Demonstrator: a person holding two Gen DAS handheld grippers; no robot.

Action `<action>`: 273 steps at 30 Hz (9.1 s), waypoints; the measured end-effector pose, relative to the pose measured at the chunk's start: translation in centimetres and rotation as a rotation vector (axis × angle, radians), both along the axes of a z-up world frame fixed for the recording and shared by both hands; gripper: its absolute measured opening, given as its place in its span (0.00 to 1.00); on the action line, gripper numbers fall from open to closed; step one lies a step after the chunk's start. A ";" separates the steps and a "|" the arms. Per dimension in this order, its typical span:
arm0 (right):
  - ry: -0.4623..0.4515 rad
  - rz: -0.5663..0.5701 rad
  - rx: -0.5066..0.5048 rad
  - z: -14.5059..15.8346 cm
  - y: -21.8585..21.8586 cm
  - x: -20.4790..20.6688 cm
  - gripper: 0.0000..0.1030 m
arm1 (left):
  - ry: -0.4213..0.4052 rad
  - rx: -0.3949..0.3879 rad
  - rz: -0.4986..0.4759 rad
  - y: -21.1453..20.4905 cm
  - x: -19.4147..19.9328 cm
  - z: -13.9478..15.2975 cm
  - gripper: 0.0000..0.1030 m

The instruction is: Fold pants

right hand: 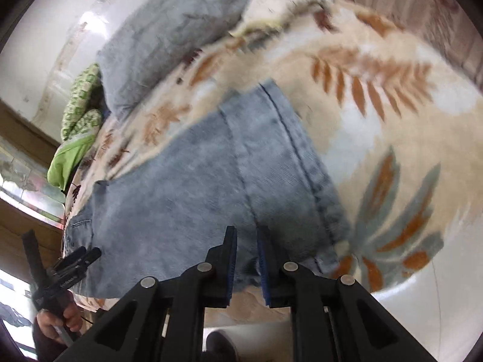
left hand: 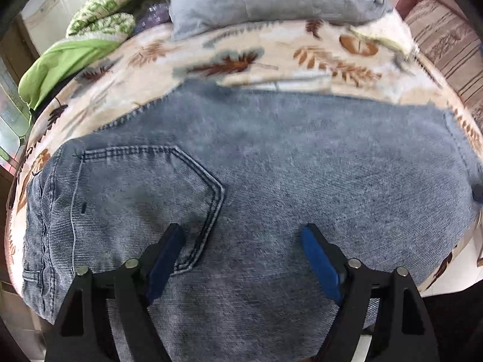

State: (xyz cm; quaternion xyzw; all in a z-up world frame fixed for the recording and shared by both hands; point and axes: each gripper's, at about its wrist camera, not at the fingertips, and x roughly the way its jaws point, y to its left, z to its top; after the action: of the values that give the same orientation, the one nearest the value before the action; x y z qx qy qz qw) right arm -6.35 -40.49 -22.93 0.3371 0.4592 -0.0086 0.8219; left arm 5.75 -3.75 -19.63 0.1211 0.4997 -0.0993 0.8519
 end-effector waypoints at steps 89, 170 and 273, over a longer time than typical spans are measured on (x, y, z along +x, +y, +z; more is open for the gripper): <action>-0.554 -0.003 -0.312 13.3 12.3 -3.9 0.67 | -0.520 -0.138 0.161 6.2 -6.6 15.0 1.00; -0.350 -0.117 -0.216 8.4 7.5 -1.9 0.71 | -0.348 -0.099 0.081 2.4 -5.3 10.9 1.00; -0.222 0.279 -0.155 5.7 17.5 14.5 0.56 | -0.081 0.034 0.376 12.9 2.0 2.3 1.00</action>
State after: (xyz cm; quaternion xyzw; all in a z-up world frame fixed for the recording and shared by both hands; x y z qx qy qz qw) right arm 8.19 -22.97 -17.25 0.2048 0.4060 0.1074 0.8841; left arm 7.74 9.18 -17.32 0.0439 0.4805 0.0749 0.8727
